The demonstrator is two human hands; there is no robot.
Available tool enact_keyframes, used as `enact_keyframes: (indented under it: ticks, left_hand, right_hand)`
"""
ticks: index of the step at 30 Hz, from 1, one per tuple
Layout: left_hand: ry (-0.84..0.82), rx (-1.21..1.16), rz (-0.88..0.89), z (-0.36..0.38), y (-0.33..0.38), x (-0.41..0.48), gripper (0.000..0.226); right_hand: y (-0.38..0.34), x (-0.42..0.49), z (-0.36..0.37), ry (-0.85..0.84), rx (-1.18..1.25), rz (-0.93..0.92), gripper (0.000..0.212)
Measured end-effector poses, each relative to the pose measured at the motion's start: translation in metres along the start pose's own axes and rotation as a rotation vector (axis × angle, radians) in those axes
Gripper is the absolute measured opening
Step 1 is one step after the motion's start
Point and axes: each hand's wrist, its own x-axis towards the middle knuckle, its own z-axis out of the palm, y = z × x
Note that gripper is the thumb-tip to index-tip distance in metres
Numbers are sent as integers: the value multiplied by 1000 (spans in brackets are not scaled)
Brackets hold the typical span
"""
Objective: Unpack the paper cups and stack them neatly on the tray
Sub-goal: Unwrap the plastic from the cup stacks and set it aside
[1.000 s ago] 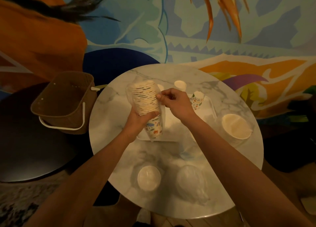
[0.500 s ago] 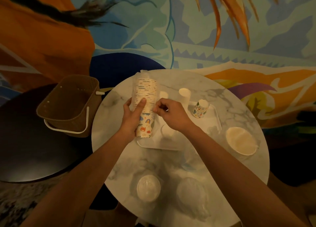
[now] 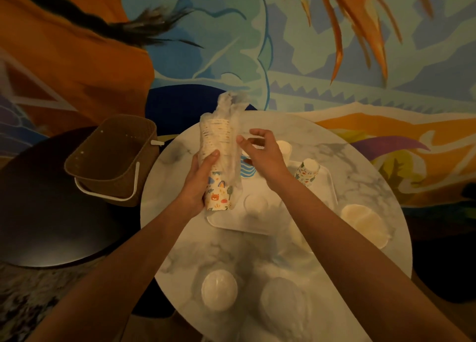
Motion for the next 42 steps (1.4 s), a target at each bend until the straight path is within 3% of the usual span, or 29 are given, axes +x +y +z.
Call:
enact_keyframes:
  ticks: [5,8,12,14,16,19,20,22,24,26,31,35,42]
  left_hand:
    - [-33,-27,53,9,-1,-4,66]
    - [-13,-67,27,8,1,-4,69]
    - [2,-239,-29,5,10,-3,86]
    - [10,-223,-20,1,12,-2,103]
    - [-17,-183,10,0,13,-3,107]
    - [-31,-176,45,3,13,-5,99]
    - [-32,-182,52,5,14,-7,94]
    - [-28,-147,73,10,16,-10,88]
    - [19,-42,144,17,22,-16,76]
    - [90,39,289,24,29,-20,49]
    - [238,249,512,23,43,-20,13]
    - [224,410,554,19,45,-20,10]
    - [104,635,552,15,34,-24,8]
  right_hand:
    - [4,3,3,-11,56,-21,20]
    - [7,0,2,-30,-55,-60,19]
    - [12,-15,-1,-253,-276,-111,25]
    - [11,-19,-3,-311,-323,-71,28]
    - [10,-21,-5,-309,-202,58,21]
    - [10,-29,0,-391,-27,307,68]
    - [10,-34,4,-451,-14,334,72]
    - [12,-40,13,-497,69,341,58]
    - [11,-40,20,-427,171,324,45]
    - [11,-35,21,-378,212,285,44]
    - [14,-27,17,-320,166,248,49]
    - [17,-26,14,-320,163,228,37]
    - [23,-21,10,-246,297,256,52]
